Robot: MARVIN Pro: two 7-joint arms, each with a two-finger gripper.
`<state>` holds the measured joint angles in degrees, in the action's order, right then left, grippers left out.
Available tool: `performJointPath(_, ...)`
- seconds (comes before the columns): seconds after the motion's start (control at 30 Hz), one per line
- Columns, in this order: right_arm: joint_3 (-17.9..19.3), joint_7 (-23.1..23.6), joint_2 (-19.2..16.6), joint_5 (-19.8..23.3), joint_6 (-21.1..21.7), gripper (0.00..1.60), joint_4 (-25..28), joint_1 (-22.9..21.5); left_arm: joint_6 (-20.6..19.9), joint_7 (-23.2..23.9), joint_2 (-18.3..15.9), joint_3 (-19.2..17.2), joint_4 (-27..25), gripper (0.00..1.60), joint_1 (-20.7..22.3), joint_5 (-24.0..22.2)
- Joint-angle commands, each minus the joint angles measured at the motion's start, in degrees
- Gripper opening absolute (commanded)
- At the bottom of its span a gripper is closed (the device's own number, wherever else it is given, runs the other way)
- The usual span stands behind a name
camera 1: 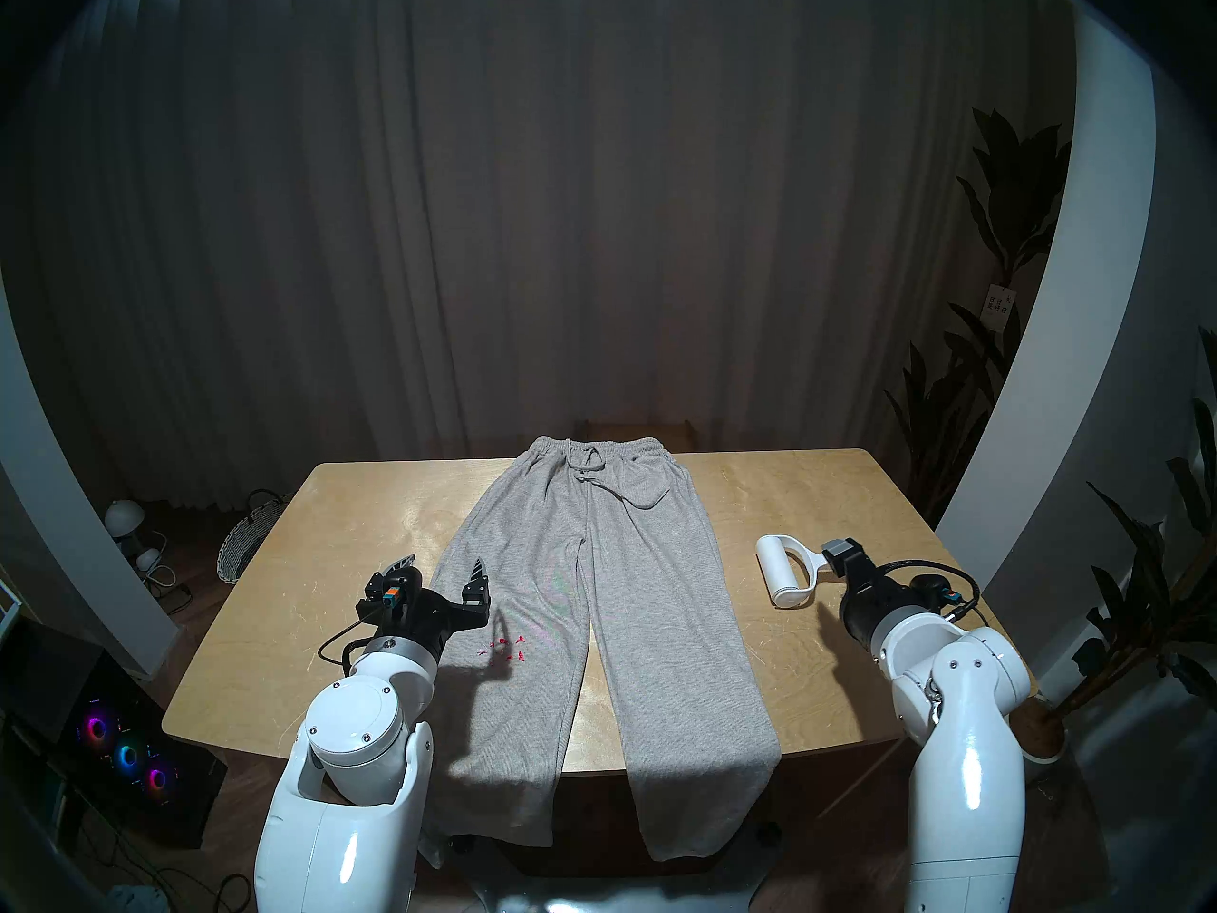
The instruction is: Remove lint and debris from pants with a lint roller
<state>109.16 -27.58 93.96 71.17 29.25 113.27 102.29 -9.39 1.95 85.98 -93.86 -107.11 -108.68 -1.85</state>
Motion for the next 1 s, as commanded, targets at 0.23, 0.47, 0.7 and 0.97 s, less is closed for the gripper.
performJointPath(0.23,4.6,-14.8,-0.7,13.0,0.5,1.6,-0.5,-7.1,3.6,-0.3,-1.2,0.6,3.1,1.6,4.0,2.5)
performJointPath(0.47,5.2,-19.0,-0.6,16.8,-0.5,1.6,-0.6,-8.2,6.0,-0.7,0.0,1.3,4.4,1.6,4.5,2.2)
performJointPath(0.7,4.1,-12.7,-0.6,16.4,-6.9,1.6,-6.3,-8.2,7.1,-1.1,0.4,1.1,3.7,1.6,3.8,1.5)
performJointPath(0.97,5.3,-6.2,-0.5,17.7,-9.0,1.6,-13.5,-9.7,6.3,-0.7,-0.8,2.0,3.2,1.6,3.9,2.0)
